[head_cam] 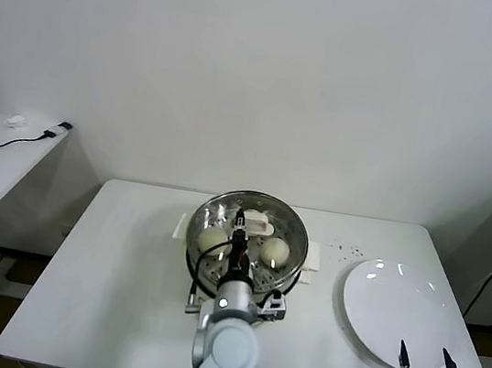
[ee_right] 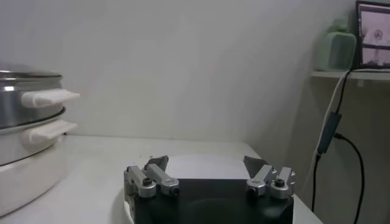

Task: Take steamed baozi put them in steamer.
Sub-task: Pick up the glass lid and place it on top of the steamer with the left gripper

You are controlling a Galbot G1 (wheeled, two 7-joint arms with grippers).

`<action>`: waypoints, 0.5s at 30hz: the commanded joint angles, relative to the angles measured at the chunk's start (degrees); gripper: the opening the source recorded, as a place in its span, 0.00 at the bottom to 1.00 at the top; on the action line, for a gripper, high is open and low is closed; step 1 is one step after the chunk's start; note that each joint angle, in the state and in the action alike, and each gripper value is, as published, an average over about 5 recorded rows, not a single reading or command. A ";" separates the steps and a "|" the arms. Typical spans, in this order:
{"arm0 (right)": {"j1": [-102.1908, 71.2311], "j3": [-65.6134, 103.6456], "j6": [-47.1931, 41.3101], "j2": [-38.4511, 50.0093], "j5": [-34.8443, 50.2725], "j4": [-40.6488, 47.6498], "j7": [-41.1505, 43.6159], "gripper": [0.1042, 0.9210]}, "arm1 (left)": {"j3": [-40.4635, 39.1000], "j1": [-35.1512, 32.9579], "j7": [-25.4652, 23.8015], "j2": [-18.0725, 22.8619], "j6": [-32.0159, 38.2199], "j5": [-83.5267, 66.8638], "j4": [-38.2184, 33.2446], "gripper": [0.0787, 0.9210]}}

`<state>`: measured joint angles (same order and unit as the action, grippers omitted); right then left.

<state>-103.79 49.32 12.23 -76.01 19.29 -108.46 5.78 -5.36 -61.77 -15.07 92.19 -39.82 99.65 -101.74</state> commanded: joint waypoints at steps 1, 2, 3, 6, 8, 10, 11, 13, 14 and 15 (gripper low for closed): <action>-0.08 -0.08 0.27 -0.12 -0.08 0.09 0.14 0.88 | 0.10 0.37 1.93 2.81 -0.14 0.04 2.40 0.08; -0.13 -0.08 0.39 -0.14 -0.12 0.08 0.19 0.88 | 0.20 0.41 2.19 2.81 -0.12 0.00 2.64 0.08; -0.21 -0.08 0.54 -0.15 -0.13 0.07 0.25 0.88 | 0.32 0.39 2.39 2.81 -0.10 -0.04 2.82 0.08; -0.42 -0.01 1.05 -0.10 -0.10 0.11 0.50 0.88 | 0.52 0.10 2.60 2.81 0.01 0.02 2.88 0.08; -0.48 0.02 1.35 -0.07 -0.07 0.17 0.72 0.88 | 0.45 -0.25 2.59 2.81 0.17 0.11 2.49 0.08; -0.50 -0.02 1.53 -0.05 -0.06 0.21 0.96 0.88 | 0.25 -0.66 2.52 2.81 0.36 0.16 1.89 0.08; -0.49 -0.05 1.57 -0.05 -0.05 0.21 1.04 0.88 | 0.10 -0.87 2.48 2.81 0.48 0.16 1.55 0.08; -0.45 -0.13 1.59 -0.02 -0.04 0.21 1.17 0.88 | -0.26 -1.24 2.41 2.81 0.68 0.00 0.88 0.08; -0.43 -0.16 1.57 -0.01 -0.03 0.20 1.19 0.88 | -0.44 -1.44 2.40 2.81 0.76 -0.12 0.57 0.09; -0.41 -0.18 1.56 0.02 -0.02 0.20 1.22 0.88 | -0.61 -1.63 2.40 2.81 0.83 -0.25 0.25 0.11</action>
<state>-104.21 49.22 13.45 -76.05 19.23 -108.24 6.67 -5.39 -62.39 -13.05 92.21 -39.29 99.86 -100.33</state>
